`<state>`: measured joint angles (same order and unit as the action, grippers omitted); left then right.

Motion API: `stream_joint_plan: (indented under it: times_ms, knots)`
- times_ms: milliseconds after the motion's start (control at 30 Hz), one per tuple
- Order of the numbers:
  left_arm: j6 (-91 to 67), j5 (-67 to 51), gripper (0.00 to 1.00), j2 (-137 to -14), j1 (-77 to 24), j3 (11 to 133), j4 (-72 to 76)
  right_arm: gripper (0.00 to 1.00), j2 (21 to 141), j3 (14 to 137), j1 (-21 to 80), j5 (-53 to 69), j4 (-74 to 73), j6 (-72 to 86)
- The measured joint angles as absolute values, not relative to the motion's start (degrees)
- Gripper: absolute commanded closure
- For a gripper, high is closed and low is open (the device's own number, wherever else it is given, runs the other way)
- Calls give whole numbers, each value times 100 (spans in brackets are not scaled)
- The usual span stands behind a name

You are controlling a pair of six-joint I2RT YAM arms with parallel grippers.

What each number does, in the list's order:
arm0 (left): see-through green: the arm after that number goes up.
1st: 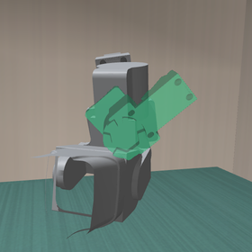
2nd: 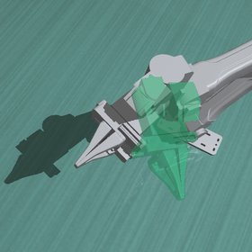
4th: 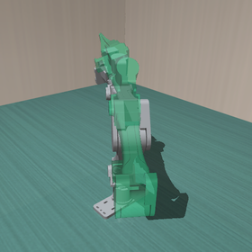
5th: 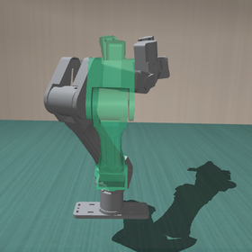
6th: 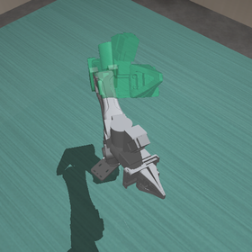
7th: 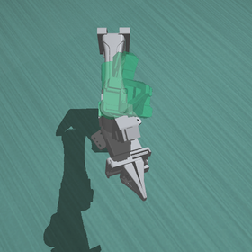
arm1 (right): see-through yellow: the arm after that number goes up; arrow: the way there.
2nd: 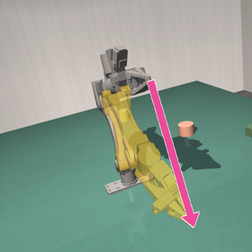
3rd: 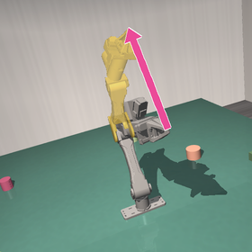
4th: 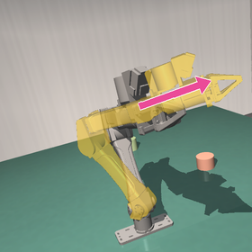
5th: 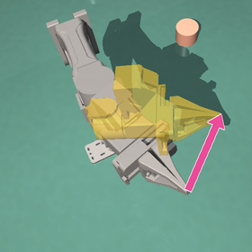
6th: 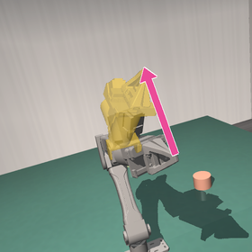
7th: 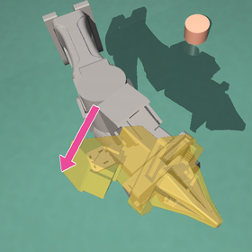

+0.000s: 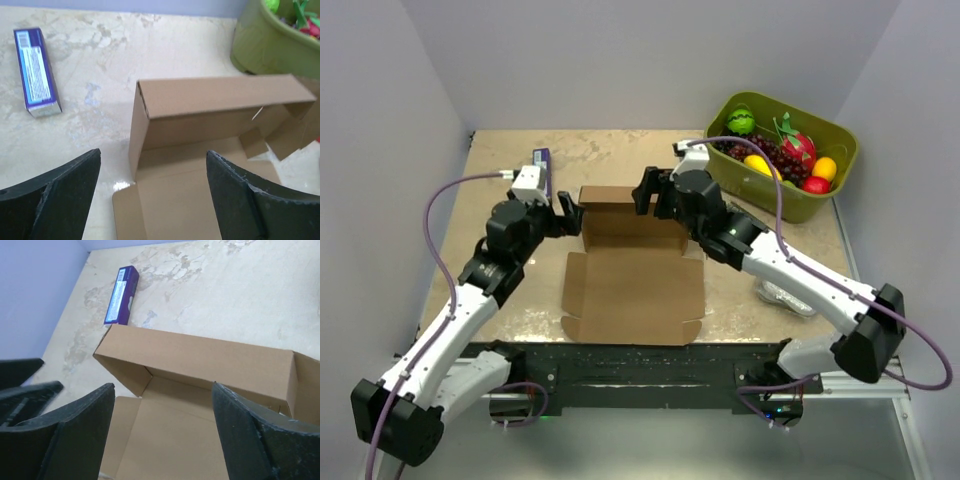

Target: Fold the paper box

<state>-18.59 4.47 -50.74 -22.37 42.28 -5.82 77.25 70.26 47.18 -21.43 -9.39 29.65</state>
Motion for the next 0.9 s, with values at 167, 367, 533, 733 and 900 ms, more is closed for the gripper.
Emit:
stream_joint_plan:
  times_ms: [167, 367, 533, 733, 900]
  knots:
    - [-1942, -137, 24, -5861, -1828, 4915, -489, 29, 8440, 7387, 4718, -2147, -930, 2838]
    - [-2171, -768, 32, -6731, -1498, 4899, -189, 33, 9017, 7435, 4718, -2154, -945, 2773]
    - [-2392, -1098, 36, -6853, -1474, 4591, 392, 35, 9111, 7454, 4718, -2198, -934, 2731]
    - [-2484, -1273, 44, -6954, -1413, 4510, 788, 35, 9111, 7494, 4718, -2215, -939, 2718]
    - [-2497, -1385, 52, -7107, -1227, 4508, 1031, 40, 9131, 7596, 4718, -2338, -976, 2644]
